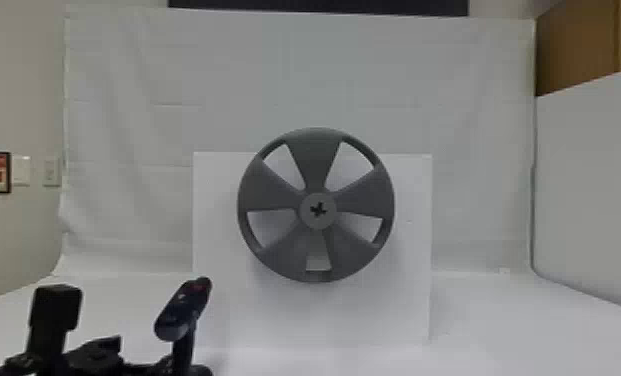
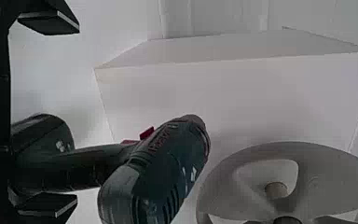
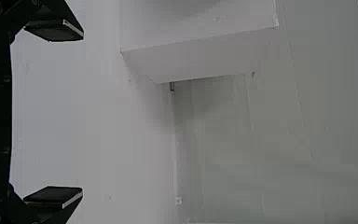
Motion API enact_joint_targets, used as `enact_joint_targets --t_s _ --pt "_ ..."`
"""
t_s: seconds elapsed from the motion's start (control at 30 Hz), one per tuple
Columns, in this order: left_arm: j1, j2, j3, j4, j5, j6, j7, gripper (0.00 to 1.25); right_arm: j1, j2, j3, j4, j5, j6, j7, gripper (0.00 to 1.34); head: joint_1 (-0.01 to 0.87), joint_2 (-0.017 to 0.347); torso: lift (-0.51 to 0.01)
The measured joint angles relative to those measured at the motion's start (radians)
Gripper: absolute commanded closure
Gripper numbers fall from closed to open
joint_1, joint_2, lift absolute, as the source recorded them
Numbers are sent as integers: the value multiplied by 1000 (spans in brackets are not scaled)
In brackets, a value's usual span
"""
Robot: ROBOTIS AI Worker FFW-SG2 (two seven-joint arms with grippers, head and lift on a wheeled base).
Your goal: Grasp the drill and bring into the middle of wheel
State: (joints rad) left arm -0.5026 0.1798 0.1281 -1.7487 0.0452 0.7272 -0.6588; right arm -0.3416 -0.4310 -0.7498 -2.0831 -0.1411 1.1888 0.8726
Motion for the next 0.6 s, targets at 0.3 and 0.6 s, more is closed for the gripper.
enact_joint_targets --t_s 0.3,0.6 --pt "7 22 82 9 8 4 -26 36 6 1 -10 0 0 0 4 130 0 0 -406" --pt "8 33 146 9 8 4 -25 39 9 2 -16 0 0 1 7 130 0 0 -406"
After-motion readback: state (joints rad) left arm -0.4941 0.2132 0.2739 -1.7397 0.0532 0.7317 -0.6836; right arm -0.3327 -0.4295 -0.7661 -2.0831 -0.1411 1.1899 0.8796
